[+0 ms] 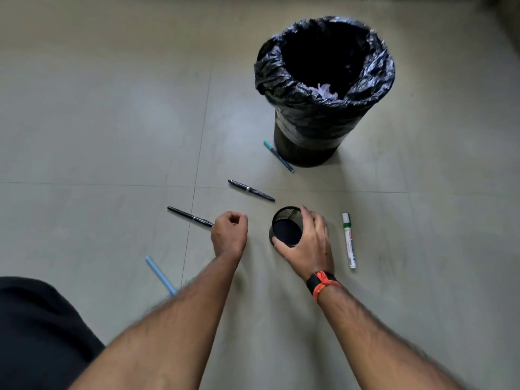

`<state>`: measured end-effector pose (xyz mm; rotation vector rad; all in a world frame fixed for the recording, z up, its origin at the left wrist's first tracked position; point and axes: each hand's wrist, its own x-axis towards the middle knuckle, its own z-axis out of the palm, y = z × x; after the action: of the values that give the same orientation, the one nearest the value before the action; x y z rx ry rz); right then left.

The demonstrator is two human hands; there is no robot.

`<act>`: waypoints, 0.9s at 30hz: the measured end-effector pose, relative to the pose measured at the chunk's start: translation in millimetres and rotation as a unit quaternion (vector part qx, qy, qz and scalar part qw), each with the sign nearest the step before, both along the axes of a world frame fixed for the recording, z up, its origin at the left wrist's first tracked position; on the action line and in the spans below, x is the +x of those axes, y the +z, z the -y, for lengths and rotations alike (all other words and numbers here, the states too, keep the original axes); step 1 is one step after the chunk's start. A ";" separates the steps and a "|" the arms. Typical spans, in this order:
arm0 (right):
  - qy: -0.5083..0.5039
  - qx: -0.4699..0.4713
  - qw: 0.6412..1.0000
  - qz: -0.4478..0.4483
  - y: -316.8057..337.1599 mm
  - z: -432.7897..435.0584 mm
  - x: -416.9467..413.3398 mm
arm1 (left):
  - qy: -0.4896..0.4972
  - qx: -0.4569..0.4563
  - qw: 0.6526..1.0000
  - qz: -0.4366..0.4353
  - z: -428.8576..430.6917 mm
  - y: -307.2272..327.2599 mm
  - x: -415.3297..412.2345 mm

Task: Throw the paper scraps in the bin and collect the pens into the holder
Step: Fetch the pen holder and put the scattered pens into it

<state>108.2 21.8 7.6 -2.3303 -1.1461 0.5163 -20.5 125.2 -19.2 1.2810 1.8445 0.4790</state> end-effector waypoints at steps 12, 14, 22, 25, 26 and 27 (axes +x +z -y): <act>0.004 0.012 0.999 -0.048 2.6 10.3 -4.1 | 0.002 -0.002 1.000 0.027 -9.2 13.4 9.3; -0.049 0.069 0.995 -0.055 2.9 2.2 2.2 | -0.012 0.004 1.000 0.022 -20.4 10.3 5.9; -0.080 0.049 0.995 -0.038 9.8 -56.7 59.9 | -0.270 0.064 0.957 -0.088 -54.1 -4.3 7.4; 0.025 -0.003 1.000 -0.012 0.3 -77.2 81.1 | -0.386 0.054 0.903 -0.180 -71.3 -8.7 16.3; 0.060 -0.021 0.998 -0.010 -3.2 -85.3 85.5 | -0.400 0.050 0.893 -0.201 -74.8 -9.4 17.0; 0.091 -0.039 0.995 -0.008 -6.7 -93.0 88.4 | -0.406 0.046 0.887 -0.215 -77.4 -11.4 16.5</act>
<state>196.6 114.8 0.9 -2.2938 -1.3610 0.6550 -4.0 202.6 -30.6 2.1901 1.4150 -0.1985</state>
